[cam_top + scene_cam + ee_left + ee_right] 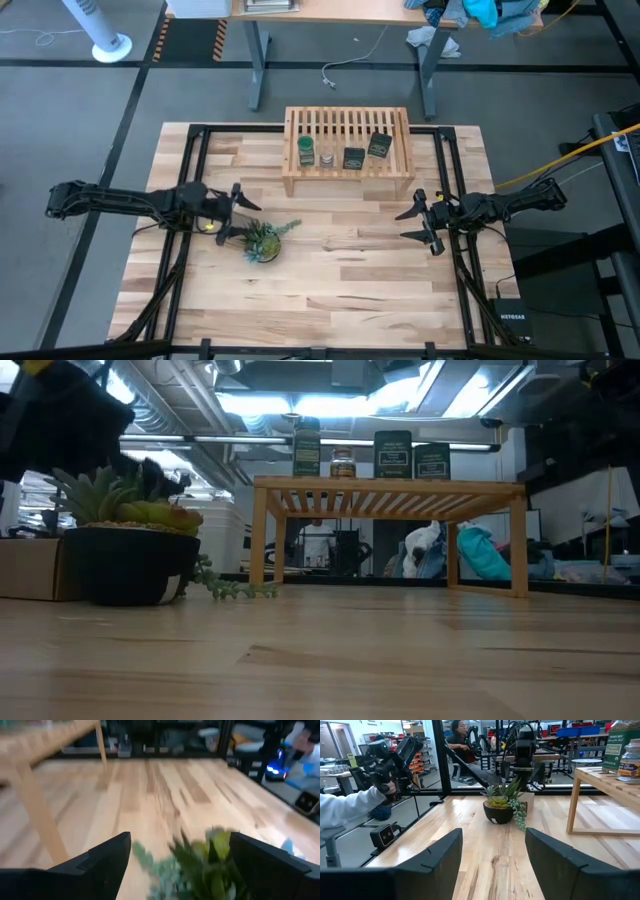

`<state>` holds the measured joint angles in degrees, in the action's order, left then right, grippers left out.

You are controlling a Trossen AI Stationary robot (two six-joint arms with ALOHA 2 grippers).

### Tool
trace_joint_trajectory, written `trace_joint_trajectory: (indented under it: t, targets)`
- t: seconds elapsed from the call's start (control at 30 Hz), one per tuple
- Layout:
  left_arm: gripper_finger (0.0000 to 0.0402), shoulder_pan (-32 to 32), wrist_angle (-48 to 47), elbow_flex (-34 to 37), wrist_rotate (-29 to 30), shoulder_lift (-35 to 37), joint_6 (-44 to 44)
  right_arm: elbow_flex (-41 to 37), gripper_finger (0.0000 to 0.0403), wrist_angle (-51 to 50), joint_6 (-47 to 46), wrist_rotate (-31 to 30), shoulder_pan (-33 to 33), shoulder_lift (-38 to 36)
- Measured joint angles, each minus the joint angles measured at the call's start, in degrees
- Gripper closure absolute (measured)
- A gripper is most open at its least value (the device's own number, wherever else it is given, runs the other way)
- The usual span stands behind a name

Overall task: Shelf spices
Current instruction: Return to Home Position

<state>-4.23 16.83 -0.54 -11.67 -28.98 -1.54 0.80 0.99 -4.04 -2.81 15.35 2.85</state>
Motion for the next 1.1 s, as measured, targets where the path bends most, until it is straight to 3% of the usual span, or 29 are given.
trace_joint_trajectory:
  t: [0.2, 0.57, 1.1]
  targets:
    - [0.0071, 0.0, -5.89, 0.0, 0.01, -0.03, 1.07, -0.02, 0.018, -0.22, 2.59, 0.46, 0.0, 1.32]
    - [0.0071, -0.02, -6.43, 0.0, 0.03, -0.03, 1.39, -0.04, 0.018, -0.39, 2.11, 0.57, 0.0, 8.46]
    - [0.0071, -0.02, -6.41, 0.0, 0.13, -0.03, 2.62, -0.11, 0.018, 0.43, -0.13, 0.46, 0.0, 8.7]
